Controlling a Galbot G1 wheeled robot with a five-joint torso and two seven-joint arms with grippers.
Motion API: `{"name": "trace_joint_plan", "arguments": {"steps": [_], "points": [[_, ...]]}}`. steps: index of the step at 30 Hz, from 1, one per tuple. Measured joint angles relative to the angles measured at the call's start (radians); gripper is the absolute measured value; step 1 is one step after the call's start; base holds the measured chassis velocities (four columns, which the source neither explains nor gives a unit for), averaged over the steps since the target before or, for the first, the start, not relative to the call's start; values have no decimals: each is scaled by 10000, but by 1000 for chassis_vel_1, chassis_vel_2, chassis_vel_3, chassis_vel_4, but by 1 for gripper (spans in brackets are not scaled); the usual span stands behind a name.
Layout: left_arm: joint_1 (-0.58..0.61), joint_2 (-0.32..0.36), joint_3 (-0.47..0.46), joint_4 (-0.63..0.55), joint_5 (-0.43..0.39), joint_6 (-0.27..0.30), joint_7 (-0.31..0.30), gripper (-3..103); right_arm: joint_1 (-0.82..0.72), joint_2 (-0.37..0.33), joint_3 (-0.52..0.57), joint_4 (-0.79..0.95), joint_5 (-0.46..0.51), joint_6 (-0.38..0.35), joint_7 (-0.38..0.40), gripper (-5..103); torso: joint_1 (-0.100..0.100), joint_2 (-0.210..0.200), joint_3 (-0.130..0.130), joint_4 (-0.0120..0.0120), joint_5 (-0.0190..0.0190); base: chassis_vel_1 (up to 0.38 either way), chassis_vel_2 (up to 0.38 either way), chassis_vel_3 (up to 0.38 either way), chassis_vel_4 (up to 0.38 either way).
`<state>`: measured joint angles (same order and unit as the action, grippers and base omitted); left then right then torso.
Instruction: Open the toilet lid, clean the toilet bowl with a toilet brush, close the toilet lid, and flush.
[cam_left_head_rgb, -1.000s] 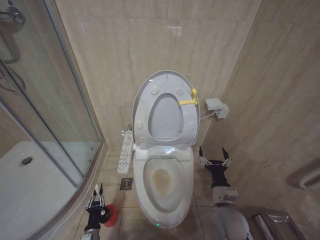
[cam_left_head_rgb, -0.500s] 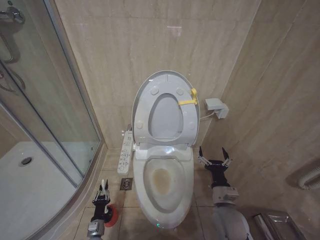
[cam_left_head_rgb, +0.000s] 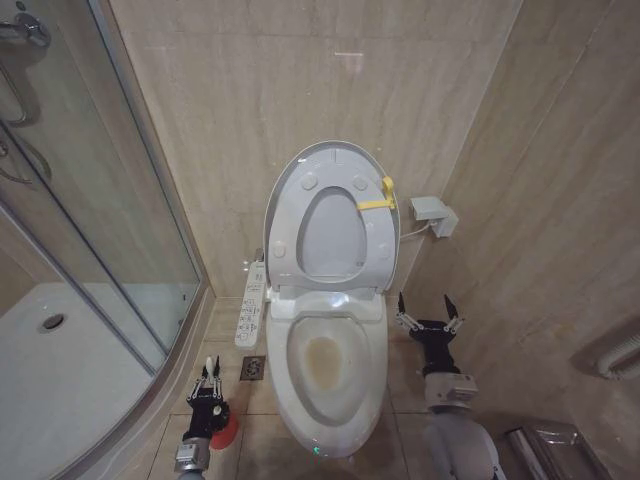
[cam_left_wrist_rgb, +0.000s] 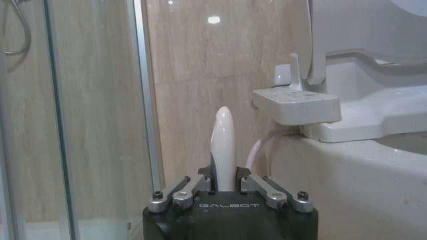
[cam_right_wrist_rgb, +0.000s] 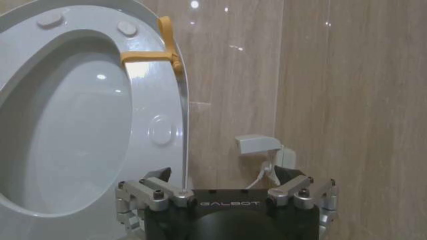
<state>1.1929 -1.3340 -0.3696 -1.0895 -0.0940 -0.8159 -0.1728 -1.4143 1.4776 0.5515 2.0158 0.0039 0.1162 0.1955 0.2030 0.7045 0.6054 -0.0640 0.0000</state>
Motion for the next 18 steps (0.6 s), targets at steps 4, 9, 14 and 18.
{"name": "trace_joint_plan", "arguments": {"steps": [4,9,14,18], "points": [[-125,-36,17,255,5,0,8,19,0,0,0,0,0,0,0,100,0,0,0,0,0,0,0,0,0],[-336,-42,19,621,24,0,30,19,0,0,0,1,1,0,0,100,0,0,0,-1,0,0,0,0,0],[-817,-43,122,1438,-56,-5,375,19,0,0,0,0,0,0,0,100,0,0,0,-1,1,0,0,0,0],[-1029,-49,248,1848,-148,-9,826,19,0,0,0,1,0,0,0,100,0,0,0,-1,0,0,0,0,0]]}}
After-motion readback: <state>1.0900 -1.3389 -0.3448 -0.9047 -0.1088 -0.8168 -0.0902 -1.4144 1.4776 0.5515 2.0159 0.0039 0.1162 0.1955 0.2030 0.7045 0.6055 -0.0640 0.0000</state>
